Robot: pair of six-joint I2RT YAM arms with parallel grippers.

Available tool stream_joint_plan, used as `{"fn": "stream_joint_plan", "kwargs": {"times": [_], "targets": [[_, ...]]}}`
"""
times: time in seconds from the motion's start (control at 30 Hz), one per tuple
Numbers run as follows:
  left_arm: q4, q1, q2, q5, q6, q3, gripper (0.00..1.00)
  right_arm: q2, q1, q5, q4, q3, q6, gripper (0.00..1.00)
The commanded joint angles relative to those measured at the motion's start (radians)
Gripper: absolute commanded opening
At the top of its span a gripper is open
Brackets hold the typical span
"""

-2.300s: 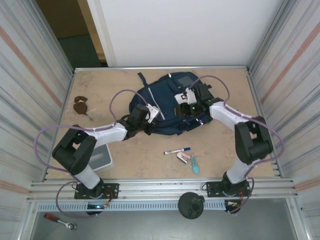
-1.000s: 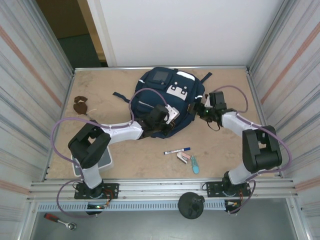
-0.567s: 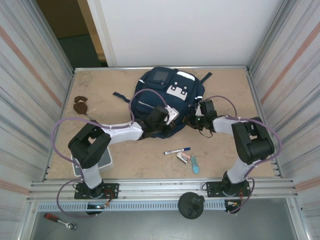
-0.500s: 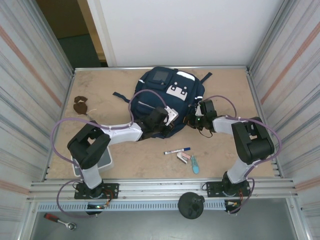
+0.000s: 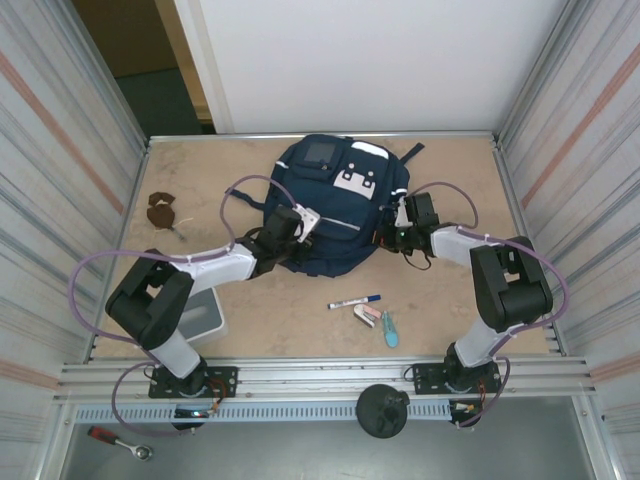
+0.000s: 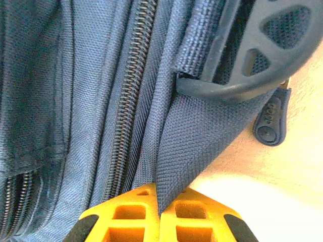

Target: Pack the student bag

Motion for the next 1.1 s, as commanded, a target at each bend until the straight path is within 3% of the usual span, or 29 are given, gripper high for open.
{"fn": "stream_joint_plan", "kwargs": {"times": [0.0, 0.33, 0.47, 0.63, 0.8, 0.9, 1.07], "targets": [[-0.035, 0.004, -0.044, -0.001, 0.005, -0.021, 0.0, 0.016, -0.027, 0.054, -0.108, 0.074, -0.092, 0.0], [-0.028, -0.135, 0.073, 0.085, -0.029, 0.14, 0.0, 0.168, -0.068, -0.098, -0.171, 0.341, -0.075, 0.06], [-0.023, -0.179, 0.142, 0.116, -0.045, 0.23, 0.0, 0.178, -0.074, -0.109, -0.2, 0.408, -0.074, 0.22], [-0.026, -0.194, 0.204, 0.141, -0.064, 0.301, 0.0, 0.013, -0.09, 0.021, -0.197, 0.25, -0.065, 0.42], [-0.02, -0.199, 0.211, 0.151, -0.064, 0.307, 0.0, -0.176, -0.05, -0.02, -0.062, -0.003, 0.034, 0.56], [-0.019, -0.202, 0.204, 0.147, -0.064, 0.3, 0.0, -0.207, 0.004, -0.031, -0.02, -0.078, 0.07, 0.61], [-0.012, -0.207, 0.193, 0.14, -0.072, 0.275, 0.0, -0.172, 0.037, 0.029, 0.039, -0.11, 0.101, 0.59]]}}
